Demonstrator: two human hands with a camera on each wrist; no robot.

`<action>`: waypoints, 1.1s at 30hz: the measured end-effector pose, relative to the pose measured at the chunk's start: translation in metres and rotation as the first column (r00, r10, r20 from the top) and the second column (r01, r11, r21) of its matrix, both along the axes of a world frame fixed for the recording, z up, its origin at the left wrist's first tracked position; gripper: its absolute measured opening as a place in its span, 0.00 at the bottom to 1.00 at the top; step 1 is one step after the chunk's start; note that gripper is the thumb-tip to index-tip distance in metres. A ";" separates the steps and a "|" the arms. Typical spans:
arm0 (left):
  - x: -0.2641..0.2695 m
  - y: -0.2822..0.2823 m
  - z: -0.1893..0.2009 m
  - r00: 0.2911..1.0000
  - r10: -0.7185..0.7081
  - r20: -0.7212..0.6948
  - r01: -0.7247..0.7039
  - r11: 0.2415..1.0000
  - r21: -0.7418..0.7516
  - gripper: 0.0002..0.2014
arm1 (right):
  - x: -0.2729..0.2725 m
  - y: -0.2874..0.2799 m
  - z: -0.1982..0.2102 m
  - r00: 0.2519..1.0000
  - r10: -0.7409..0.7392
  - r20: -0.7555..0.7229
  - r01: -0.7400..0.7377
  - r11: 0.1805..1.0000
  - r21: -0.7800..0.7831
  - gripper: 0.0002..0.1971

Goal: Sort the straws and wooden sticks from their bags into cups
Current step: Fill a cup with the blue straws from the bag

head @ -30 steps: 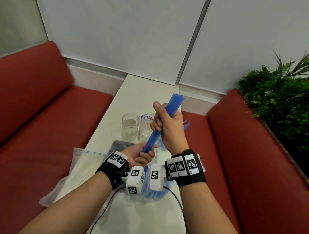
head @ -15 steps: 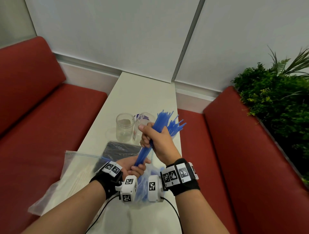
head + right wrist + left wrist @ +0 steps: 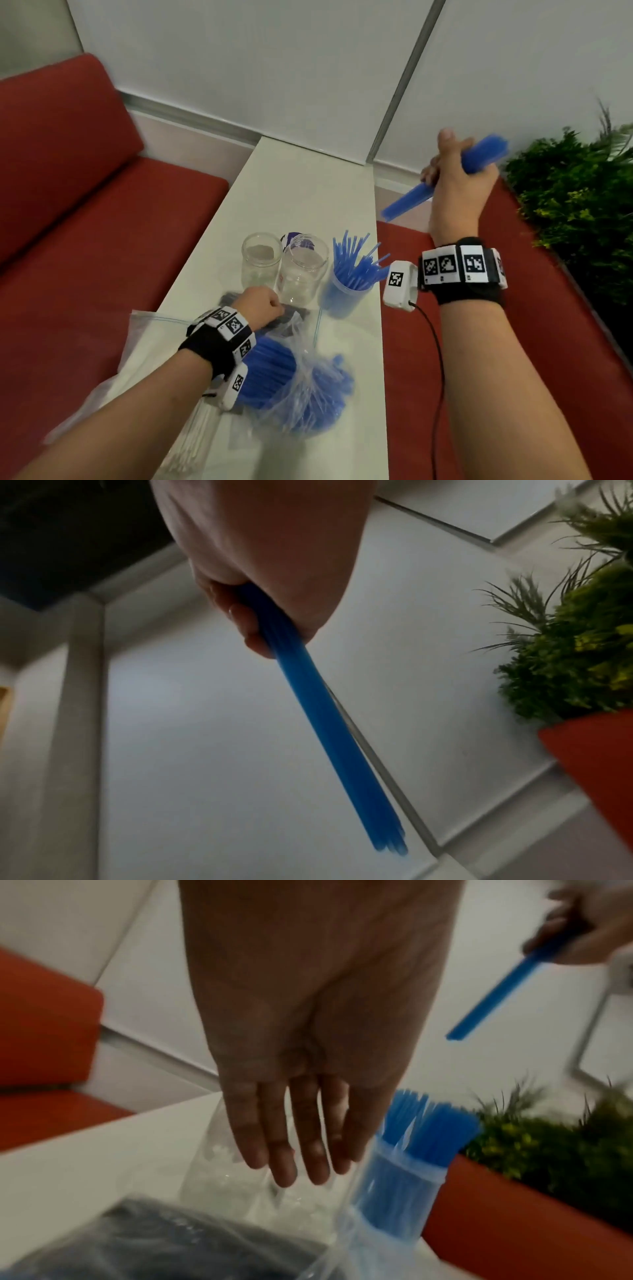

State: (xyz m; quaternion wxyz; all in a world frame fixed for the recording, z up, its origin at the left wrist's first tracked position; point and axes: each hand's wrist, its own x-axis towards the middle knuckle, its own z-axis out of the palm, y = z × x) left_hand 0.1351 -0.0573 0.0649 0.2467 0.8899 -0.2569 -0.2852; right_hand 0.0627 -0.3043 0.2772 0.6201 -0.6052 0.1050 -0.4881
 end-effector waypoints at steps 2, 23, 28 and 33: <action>0.002 0.004 -0.011 0.973 -0.224 0.052 0.216 0.968 0.126 0.09 | 0.012 -0.015 -0.018 0.994 -0.093 -0.050 0.094 0.996 0.006 0.21; -0.012 -0.015 -0.062 0.816 -0.577 0.001 0.463 0.655 0.597 0.13 | 0.038 -0.035 -0.165 0.858 -0.205 -0.471 0.162 0.978 -0.131 0.07; -0.012 -0.018 -0.060 0.808 -0.589 -0.002 0.451 0.617 0.644 0.14 | 0.034 -0.027 -0.180 0.694 -0.148 -0.704 0.000 0.979 -0.205 0.03; -0.012 -0.003 -0.069 0.819 -0.573 0.018 0.432 0.638 0.638 0.14 | 0.028 -0.021 -0.179 0.733 -0.238 -0.637 0.037 0.950 -0.311 0.13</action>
